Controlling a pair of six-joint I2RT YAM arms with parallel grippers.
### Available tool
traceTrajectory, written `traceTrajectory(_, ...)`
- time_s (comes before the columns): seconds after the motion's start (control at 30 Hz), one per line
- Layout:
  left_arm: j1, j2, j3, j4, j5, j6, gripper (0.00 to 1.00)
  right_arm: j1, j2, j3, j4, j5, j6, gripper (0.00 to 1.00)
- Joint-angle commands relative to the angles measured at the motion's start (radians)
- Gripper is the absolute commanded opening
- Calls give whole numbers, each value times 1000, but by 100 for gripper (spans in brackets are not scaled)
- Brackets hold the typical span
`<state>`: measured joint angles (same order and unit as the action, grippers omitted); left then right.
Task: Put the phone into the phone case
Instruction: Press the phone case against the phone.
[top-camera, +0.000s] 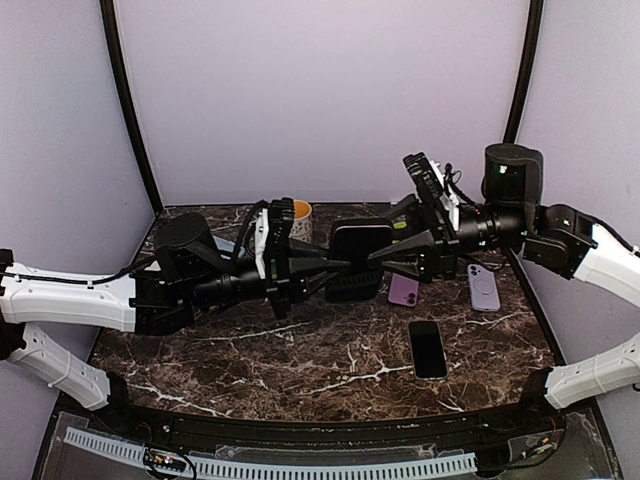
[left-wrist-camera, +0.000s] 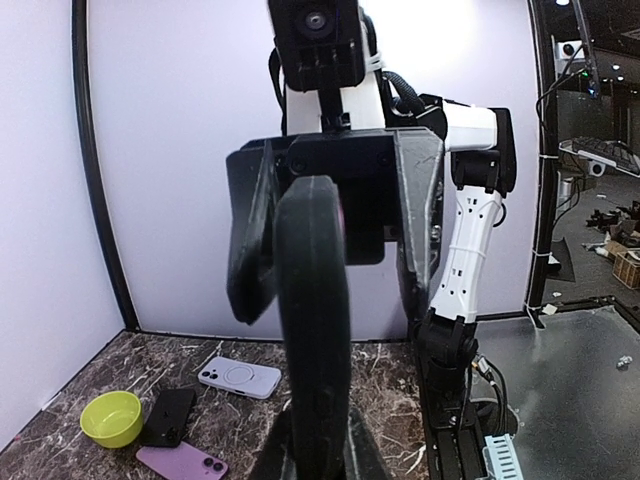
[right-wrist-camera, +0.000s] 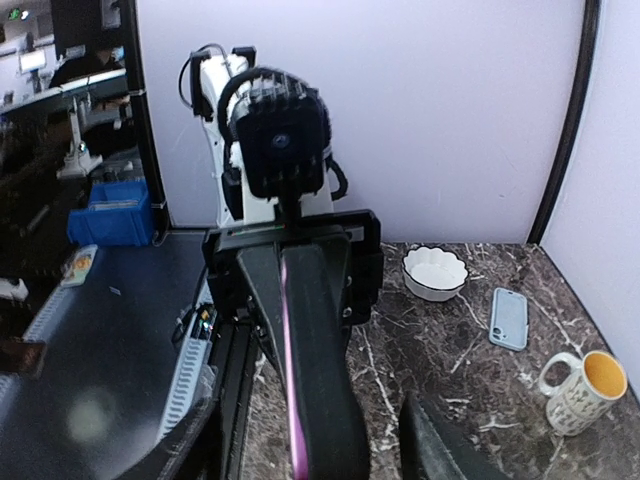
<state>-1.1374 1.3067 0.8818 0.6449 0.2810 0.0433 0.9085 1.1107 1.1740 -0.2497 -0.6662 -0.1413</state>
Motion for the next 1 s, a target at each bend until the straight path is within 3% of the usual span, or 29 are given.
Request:
traceTrajectory(0.0, -5, -56, -1, 127, 24, -14, 0, -7, -34, -43, 93, -26, 36, 45)
traceTrajectory(0.13, -5, -52, -2, 124, 29, -12, 0, -10, -38, -50, 103, -31, 42, 9)
traceTrajectory(0.2, -5, -52, -2, 121, 35, -11, 0, -12, -41, -52, 108, -30, 44, 0)
traceTrajectory(0.33, -6, -49, 3, 89, 54, -8, 3, -14, -42, -60, 114, -34, 39, 0)
traceTrajectory(0.37, -5, -50, 8, 70, 60, -6, 8, -14, -40, -58, 112, -38, 37, 0)
traceTrajectory(0.43, -5, -53, 22, 30, 57, 3, 39, -14, -34, -56, 103, -49, 28, 0)
traceTrajectory(0.5, -5, -59, 36, -8, 43, 11, 49, -14, -25, -54, 94, -59, 24, 0)
traceTrajectory(0.63, -5, -72, 46, -37, -2, 16, 51, -14, -12, -53, 81, -76, 20, 0)
traceTrajectory(0.97, -5, -48, 76, -60, 12, -2, 39, -14, 19, -45, 73, -92, 19, 0)
